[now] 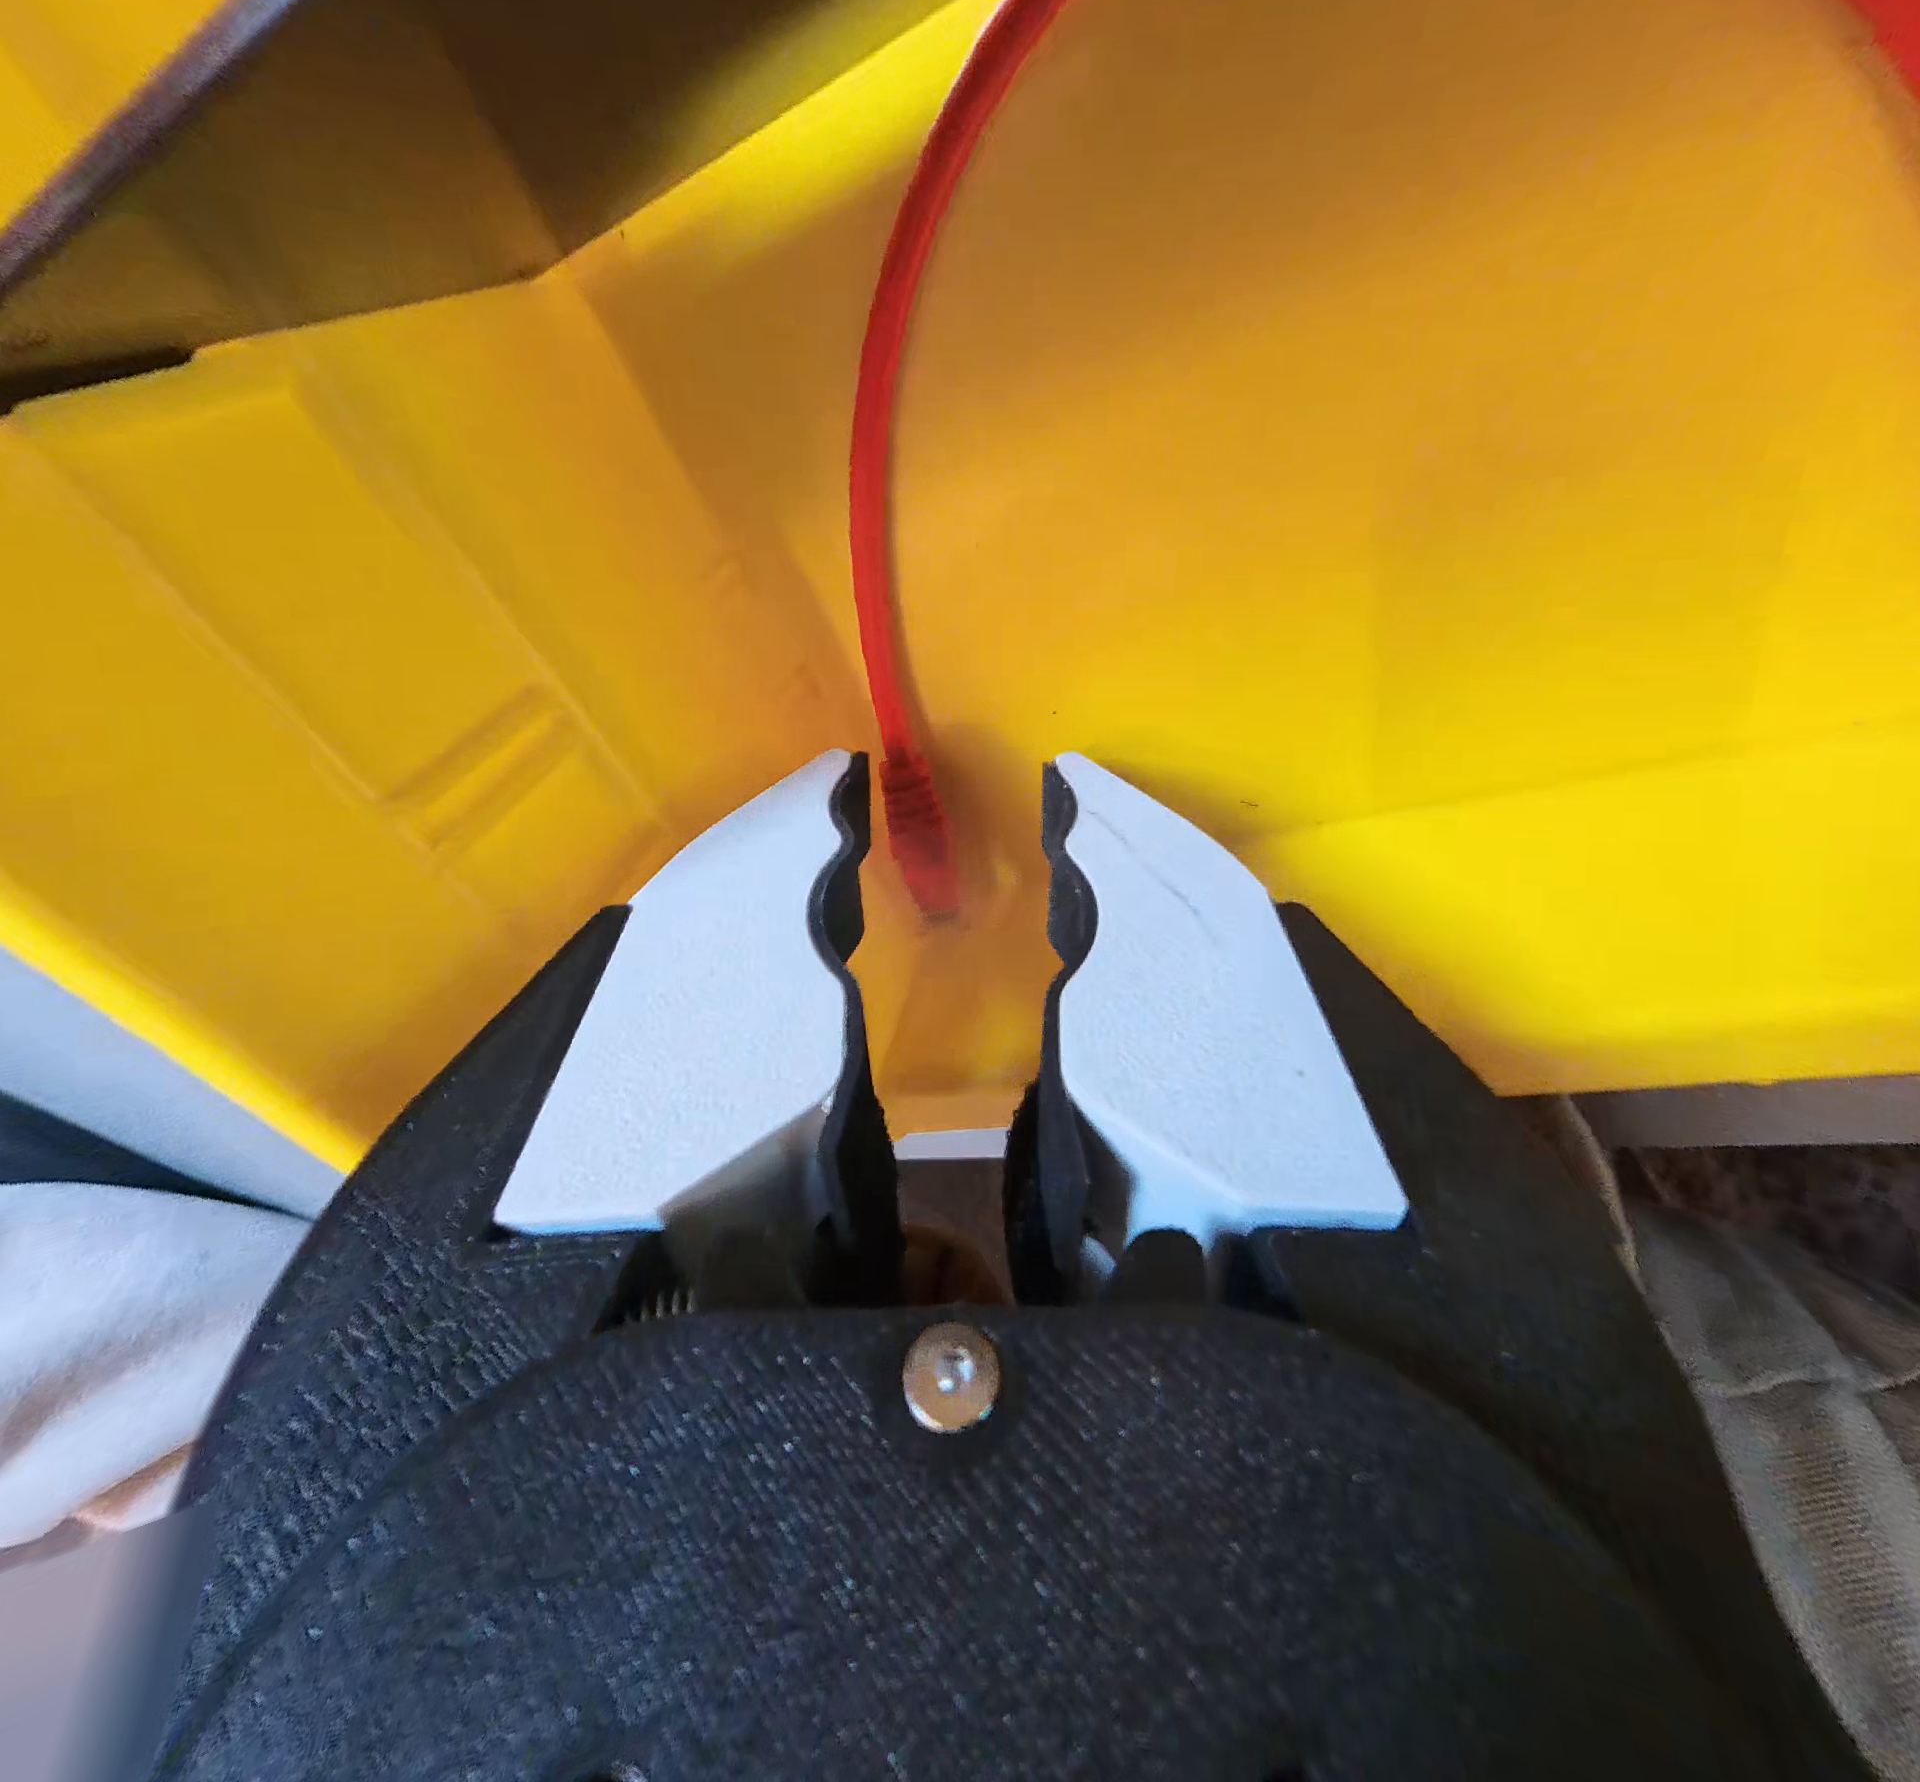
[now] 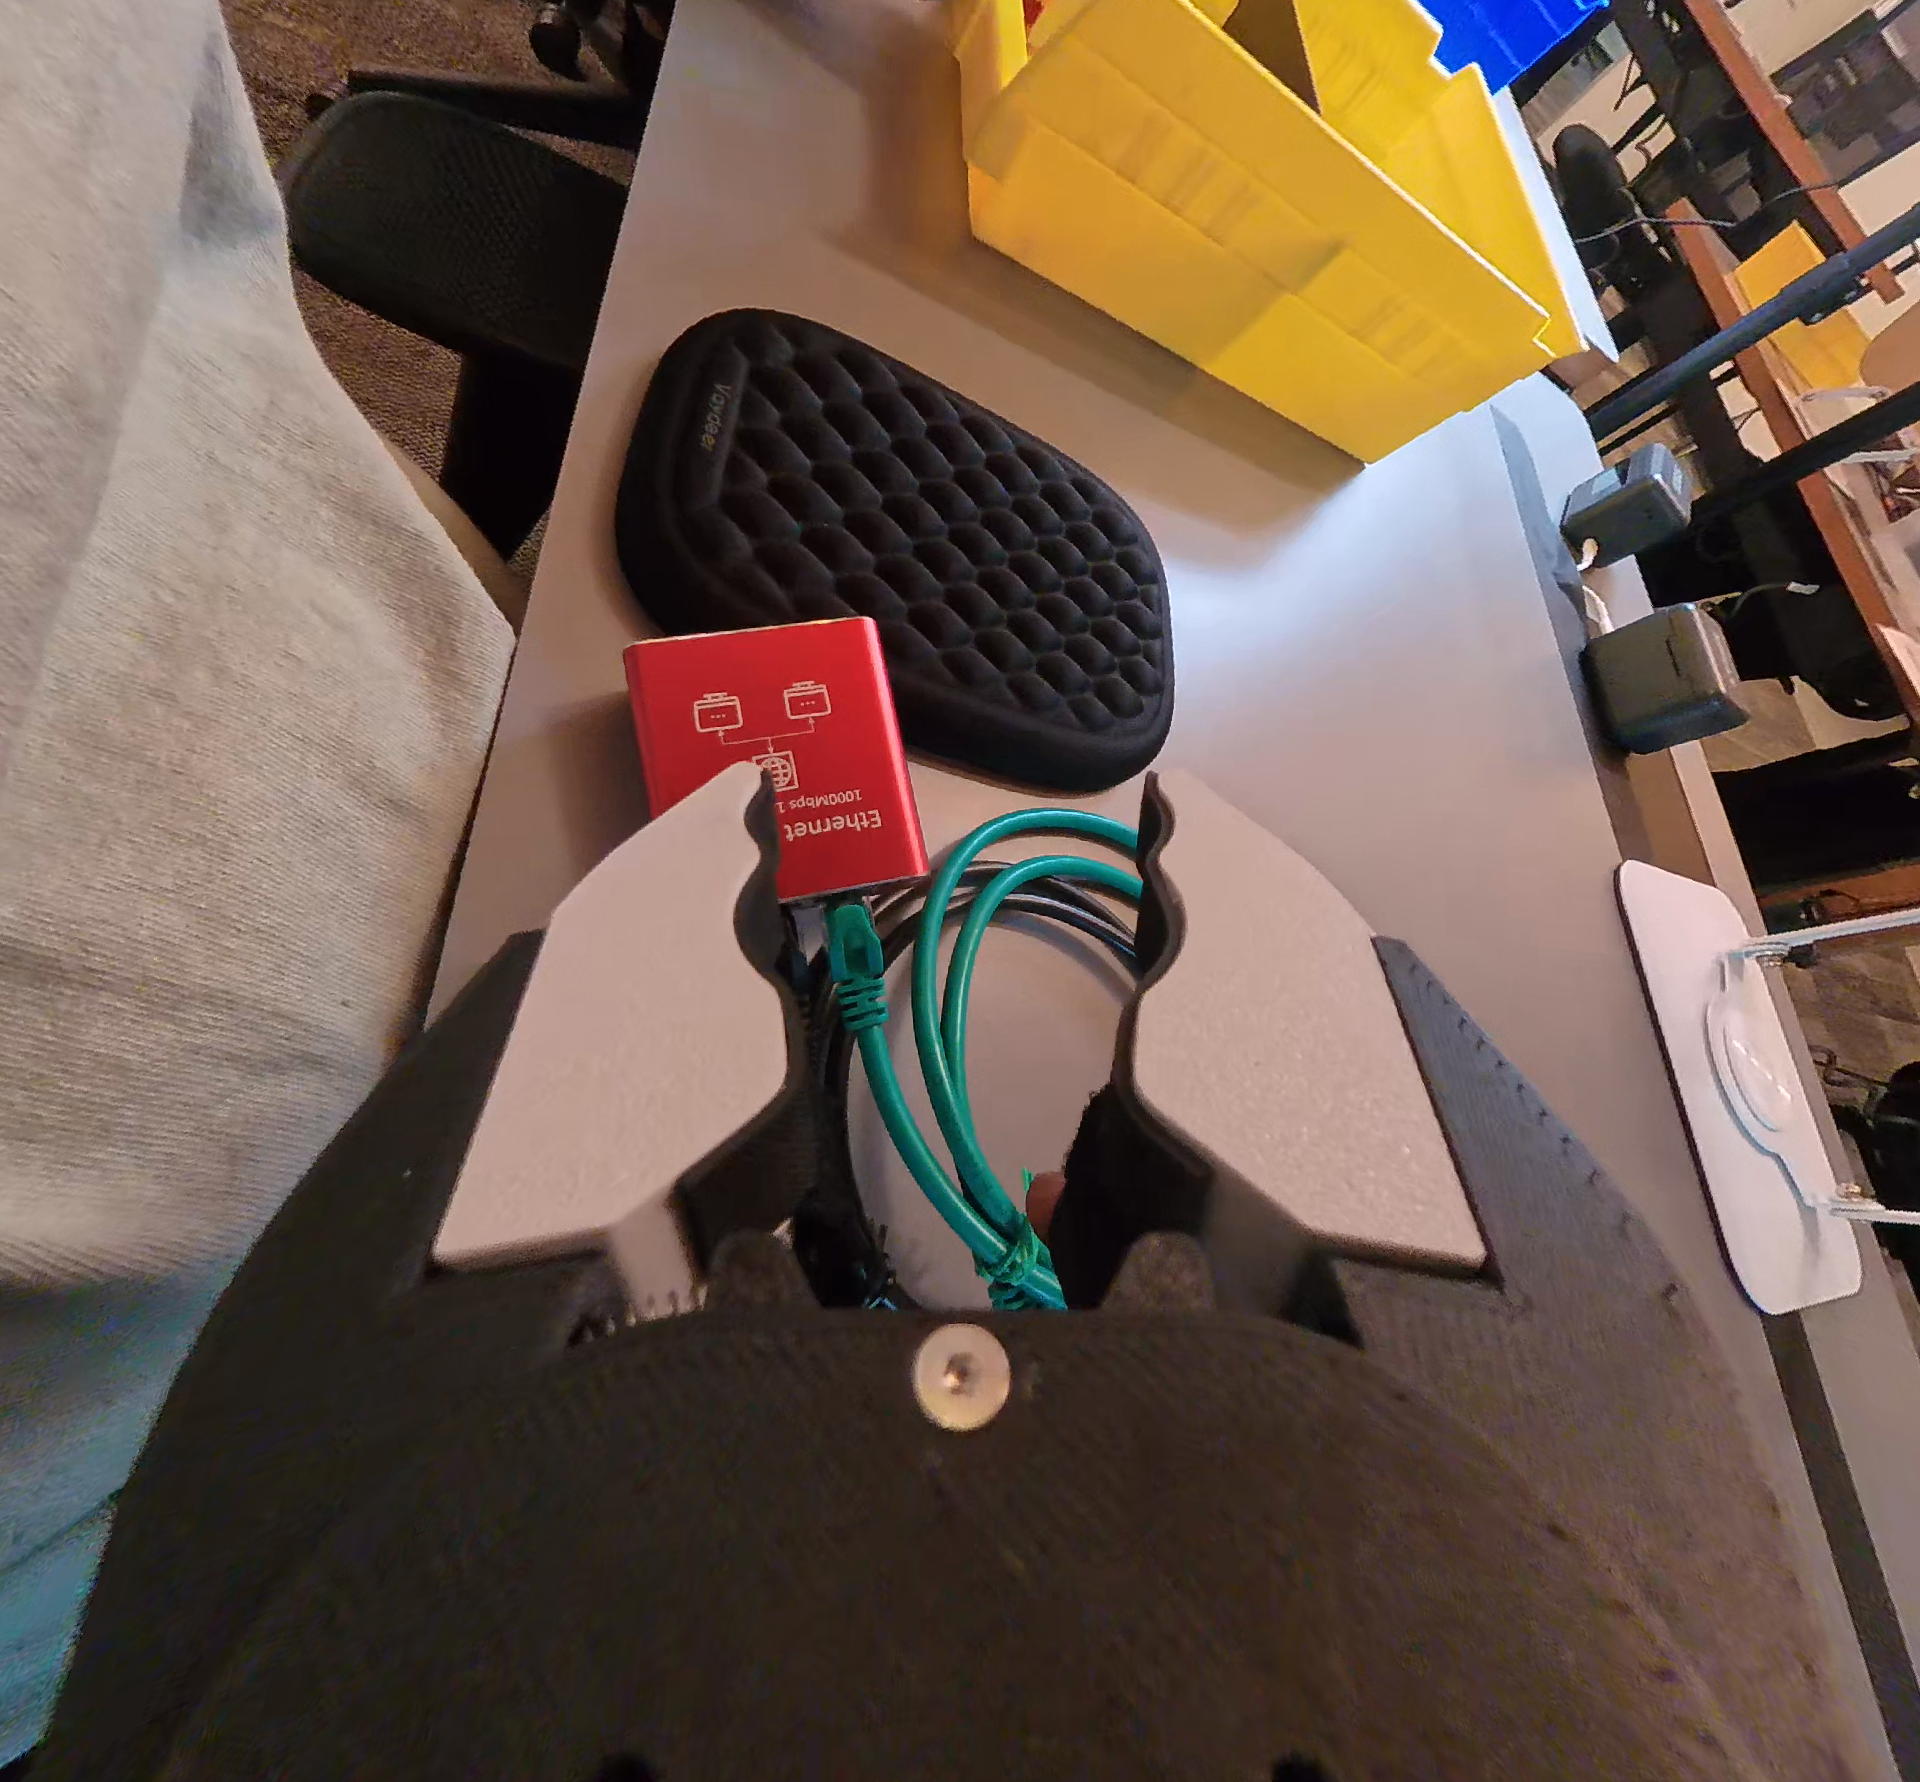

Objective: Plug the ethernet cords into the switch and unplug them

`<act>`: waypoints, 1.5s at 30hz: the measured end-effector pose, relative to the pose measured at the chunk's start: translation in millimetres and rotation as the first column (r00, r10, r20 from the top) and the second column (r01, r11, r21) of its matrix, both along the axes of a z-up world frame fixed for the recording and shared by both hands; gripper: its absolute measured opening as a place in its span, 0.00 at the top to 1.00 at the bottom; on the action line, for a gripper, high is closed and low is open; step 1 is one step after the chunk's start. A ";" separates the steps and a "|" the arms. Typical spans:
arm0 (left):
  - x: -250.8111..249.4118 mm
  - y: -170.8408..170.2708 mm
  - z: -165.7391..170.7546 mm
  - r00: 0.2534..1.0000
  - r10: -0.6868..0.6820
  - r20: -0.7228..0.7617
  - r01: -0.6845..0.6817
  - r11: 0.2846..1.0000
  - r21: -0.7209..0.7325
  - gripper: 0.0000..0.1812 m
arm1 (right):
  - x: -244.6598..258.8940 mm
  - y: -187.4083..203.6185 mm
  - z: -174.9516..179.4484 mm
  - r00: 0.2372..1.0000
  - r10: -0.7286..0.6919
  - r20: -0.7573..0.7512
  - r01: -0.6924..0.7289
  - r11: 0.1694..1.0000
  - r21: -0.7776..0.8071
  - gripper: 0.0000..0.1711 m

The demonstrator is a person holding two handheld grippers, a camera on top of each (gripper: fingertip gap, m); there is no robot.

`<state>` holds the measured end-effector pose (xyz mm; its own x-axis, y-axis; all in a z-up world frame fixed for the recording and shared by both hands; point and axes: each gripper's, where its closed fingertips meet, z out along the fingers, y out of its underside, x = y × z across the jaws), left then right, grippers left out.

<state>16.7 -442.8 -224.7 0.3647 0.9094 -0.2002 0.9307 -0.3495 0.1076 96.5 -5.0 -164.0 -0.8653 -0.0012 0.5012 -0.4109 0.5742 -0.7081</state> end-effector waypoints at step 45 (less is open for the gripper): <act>-15.2 19.7 -9.8 0.995 -0.098 0.005 0.097 0.991 0.094 0.81 | 1.5 -0.1 4.7 0.997 0.015 -0.071 -0.016 1.000 -0.009 0.66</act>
